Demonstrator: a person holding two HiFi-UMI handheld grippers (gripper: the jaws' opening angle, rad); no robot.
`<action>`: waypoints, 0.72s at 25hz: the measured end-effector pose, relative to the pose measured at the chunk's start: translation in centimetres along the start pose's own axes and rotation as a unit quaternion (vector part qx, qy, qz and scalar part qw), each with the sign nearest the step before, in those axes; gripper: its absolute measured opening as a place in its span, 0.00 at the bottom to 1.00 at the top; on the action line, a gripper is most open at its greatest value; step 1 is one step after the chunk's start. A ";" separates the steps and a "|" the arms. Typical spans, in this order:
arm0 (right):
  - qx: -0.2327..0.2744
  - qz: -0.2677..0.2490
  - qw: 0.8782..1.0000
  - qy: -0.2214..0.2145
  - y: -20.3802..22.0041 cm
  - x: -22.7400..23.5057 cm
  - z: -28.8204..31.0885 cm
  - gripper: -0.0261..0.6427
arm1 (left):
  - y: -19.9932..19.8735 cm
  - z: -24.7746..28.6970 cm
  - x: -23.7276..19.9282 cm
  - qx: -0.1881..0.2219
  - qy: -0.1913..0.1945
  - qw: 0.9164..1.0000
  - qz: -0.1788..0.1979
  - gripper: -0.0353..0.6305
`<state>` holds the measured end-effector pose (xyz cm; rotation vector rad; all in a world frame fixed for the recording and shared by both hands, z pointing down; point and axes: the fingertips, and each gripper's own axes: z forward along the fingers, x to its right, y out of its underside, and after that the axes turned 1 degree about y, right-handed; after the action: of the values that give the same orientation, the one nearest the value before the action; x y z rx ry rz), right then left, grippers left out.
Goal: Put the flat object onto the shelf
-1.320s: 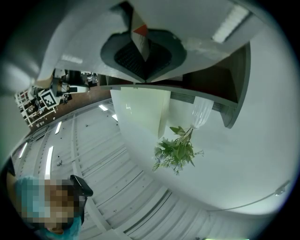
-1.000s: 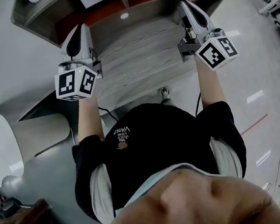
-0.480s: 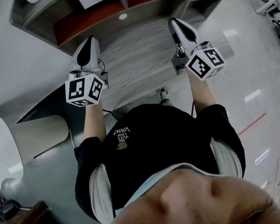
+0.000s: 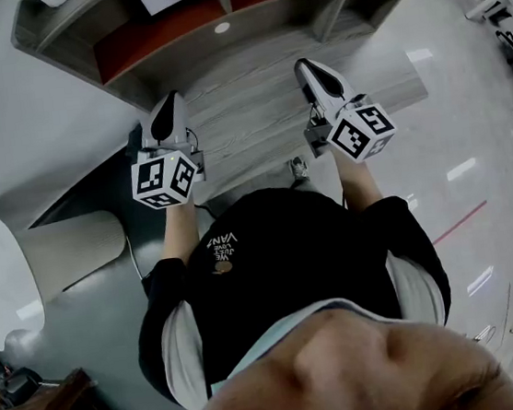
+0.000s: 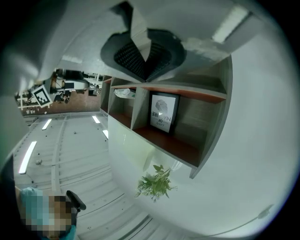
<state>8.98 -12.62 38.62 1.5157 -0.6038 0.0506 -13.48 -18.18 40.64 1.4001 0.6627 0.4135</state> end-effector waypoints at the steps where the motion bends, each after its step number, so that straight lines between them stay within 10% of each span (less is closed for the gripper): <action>1: -0.004 0.004 1.000 0.000 0.5 0.0 -0.1 0.04 | 0.5 -0.2 0.1 -0.005 0.000 1.000 -0.006 0.06; 18: -0.032 -0.001 0.999 0.018 2.6 0.5 -0.6 0.04 | 2.2 -0.7 0.8 -0.020 0.005 1.000 -0.014 0.06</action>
<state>8.59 -12.04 41.21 1.4498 -0.5707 0.0567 -13.07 -16.80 42.59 1.3497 0.6781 0.4098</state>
